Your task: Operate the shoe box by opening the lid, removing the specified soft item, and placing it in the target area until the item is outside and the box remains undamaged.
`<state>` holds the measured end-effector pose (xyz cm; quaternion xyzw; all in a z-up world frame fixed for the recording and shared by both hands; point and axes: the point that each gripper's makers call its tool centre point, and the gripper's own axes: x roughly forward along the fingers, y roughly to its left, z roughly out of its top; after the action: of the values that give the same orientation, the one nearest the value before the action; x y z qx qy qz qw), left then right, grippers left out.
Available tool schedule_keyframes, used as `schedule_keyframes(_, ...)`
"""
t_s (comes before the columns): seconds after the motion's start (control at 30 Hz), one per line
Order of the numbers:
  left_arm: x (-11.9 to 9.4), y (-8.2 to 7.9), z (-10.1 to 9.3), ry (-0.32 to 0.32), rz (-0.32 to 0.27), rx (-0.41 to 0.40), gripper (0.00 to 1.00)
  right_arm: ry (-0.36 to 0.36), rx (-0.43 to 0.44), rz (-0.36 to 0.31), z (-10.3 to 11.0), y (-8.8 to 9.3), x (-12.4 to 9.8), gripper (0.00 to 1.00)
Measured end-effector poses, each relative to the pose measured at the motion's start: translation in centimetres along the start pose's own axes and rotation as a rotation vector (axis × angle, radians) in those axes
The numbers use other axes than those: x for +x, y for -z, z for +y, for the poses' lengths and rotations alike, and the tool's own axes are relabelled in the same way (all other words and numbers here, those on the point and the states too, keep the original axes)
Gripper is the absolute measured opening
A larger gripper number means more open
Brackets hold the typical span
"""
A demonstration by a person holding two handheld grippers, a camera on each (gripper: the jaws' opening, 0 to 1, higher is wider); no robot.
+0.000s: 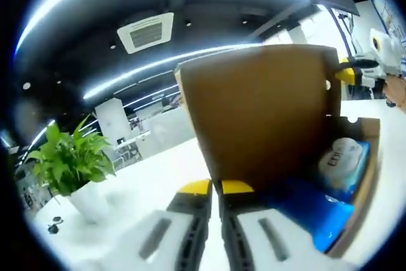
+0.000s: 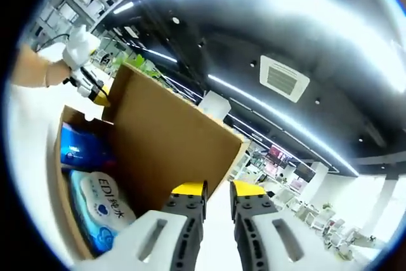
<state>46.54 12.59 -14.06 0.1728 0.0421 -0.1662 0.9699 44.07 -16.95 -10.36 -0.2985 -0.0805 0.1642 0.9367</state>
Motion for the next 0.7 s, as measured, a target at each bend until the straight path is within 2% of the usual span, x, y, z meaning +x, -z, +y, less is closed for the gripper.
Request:
schedule_keyframes(0.27, 0.0, -0.1, 0.3, 0.003, 0.010, -0.011, 0.03, -0.038, 0.029, 0.078, 1.9, 3.3, 1.2, 0.11)
schedule_keyframes(0.47, 0.1, -0.1, 0.4, 0.005, 0.012, -0.019, 0.03, -0.040, 0.029, 0.097, 2.5, 3.8, 1.3, 0.09)
schedule_keyframes(0.7, 0.3, -0.3, 0.6, 0.012, 0.018, -0.027, 0.03, -0.020, 0.077, 0.109, 1.9, 3.8, 1.5, 0.06)
